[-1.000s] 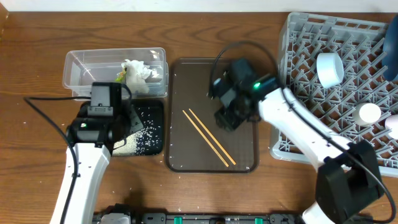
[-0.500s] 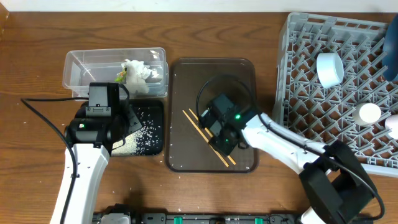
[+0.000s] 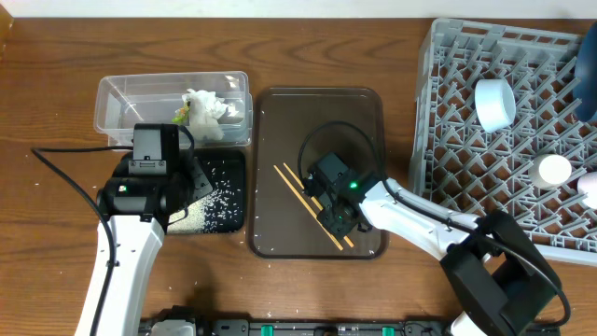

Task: Sort waste into correct bins and load items into the dishwasher rack
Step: 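Reach the right gripper to the chopsticks and grasp one, then carry the chopstick right and drop it into the dish rack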

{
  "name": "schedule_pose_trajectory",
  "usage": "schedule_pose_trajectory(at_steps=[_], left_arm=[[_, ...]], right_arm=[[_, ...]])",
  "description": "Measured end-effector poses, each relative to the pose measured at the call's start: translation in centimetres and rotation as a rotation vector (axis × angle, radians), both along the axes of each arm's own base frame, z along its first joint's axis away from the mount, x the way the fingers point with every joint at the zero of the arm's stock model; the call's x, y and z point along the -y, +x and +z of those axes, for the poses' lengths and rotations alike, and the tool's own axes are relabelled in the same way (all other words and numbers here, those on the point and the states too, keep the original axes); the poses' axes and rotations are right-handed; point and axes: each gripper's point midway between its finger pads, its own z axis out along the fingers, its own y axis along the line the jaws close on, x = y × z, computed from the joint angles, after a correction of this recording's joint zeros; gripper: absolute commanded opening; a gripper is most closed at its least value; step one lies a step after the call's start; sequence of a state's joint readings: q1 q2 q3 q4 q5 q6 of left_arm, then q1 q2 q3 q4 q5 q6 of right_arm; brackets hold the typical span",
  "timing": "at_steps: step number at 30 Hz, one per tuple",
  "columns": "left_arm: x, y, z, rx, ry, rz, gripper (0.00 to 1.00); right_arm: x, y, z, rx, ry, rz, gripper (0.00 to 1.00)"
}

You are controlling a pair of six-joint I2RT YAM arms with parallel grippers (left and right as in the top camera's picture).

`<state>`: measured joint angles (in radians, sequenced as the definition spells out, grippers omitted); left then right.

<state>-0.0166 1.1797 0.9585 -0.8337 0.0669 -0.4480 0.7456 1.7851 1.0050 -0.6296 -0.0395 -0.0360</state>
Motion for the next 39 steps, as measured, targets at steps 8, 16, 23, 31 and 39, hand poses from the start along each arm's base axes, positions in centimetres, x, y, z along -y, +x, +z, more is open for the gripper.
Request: schedule_pose_trajectory(at_steps=[8,16,23,31,39], left_arm=[[0.0,0.0,0.0,0.0,0.0,0.0,0.58],[0.0,0.0,0.0,0.0,-0.001,0.0,0.58],[0.0,0.0,0.0,0.0,-0.001,0.0,0.59],[0.0,0.0,0.0,0.0,-0.001,0.0,0.59],[0.0,0.0,0.0,0.001,-0.001,0.0,0.59]], right_arm=[[0.2,0.7,0.0,0.027,-0.014,-0.048,0.01],[-0.3,2.3,0.6,0.026,0.003,-0.13,0.01],[2.0,8.7,6.2,0.092,0.048,-0.328,0.01],[12.2,14.1,12.8,0.23,0.046,-0.714,0.01],[20.6,13.2,12.0,0.168,-0.034,-1.006,0.01]])
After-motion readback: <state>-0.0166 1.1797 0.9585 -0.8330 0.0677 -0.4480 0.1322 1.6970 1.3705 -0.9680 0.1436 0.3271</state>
